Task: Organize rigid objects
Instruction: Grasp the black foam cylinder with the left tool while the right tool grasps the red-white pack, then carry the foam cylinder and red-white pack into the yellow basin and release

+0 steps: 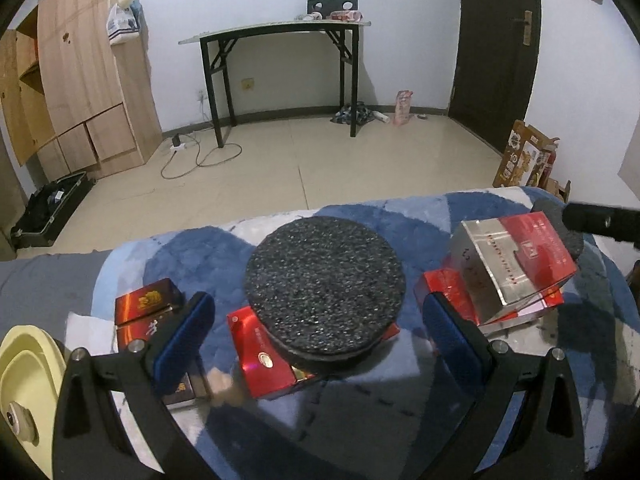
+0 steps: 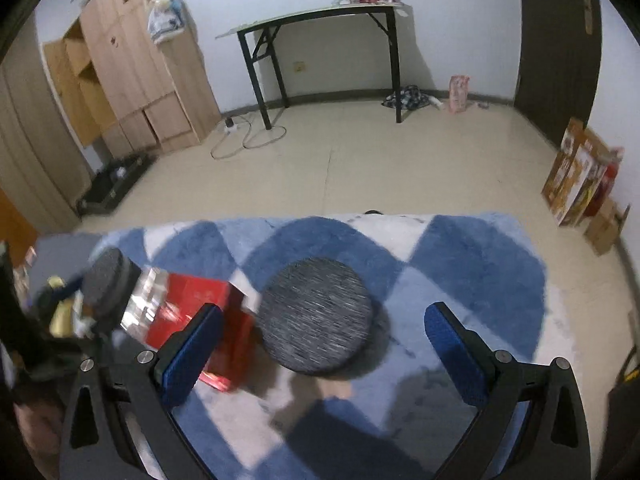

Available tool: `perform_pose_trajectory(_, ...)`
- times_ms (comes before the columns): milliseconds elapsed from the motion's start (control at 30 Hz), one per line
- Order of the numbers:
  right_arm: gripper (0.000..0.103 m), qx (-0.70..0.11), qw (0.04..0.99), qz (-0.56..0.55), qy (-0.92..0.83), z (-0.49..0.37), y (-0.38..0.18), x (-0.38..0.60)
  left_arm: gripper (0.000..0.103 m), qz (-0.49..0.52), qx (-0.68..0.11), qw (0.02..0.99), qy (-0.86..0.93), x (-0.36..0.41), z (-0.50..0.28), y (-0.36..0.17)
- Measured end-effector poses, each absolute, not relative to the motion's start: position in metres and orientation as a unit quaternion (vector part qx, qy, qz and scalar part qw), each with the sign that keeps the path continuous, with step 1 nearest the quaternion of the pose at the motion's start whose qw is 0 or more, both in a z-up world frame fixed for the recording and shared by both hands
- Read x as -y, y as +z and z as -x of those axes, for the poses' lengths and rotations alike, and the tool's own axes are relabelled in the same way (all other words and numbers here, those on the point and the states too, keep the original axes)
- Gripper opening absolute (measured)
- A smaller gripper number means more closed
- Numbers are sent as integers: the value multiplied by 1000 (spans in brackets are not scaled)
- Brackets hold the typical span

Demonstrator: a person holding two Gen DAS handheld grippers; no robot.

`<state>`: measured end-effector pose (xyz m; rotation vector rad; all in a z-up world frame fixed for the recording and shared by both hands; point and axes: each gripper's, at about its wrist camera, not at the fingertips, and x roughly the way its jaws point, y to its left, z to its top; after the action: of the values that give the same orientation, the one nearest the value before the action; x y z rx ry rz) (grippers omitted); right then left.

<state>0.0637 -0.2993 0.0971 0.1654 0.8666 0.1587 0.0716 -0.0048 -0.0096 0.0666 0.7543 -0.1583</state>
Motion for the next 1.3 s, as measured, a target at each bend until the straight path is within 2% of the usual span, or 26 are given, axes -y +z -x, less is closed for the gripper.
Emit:
perform_pose_trajectory(300,103,-413,898,-63,139,-80,86,225,103,-32,-364,927,-79,5,-74,-15)
perform_pose_trajectory(800,103,-433,895,-38,99,-96,56,189,103,-23,-349,933,-83,4,-76,-16)
perform_pose_trajectory(867,103,-432,896,-30,96,-95,55,185,100,-21,-346,934,-90,4,-75,-15)
perform_pose_trajectory(967,102,-430,898,-15,90,-94,53,181,85,-20,-344,933,-103,5,-75,-15)
perform_pose_trajectory(1000,97,-429,899,-12,90,-93,53,180,74,-21,-344,933,-103,6,-76,-15)
perform_pose_trajectory(1033,96,-426,900,-11,89,-93,53,180,69,-22,-345,933,-100,6,-76,-15)
perform_pose_trajectory(1300,94,-416,903,-16,107,-87,60,189,68,-7,-337,935,-110,-13,-70,0)
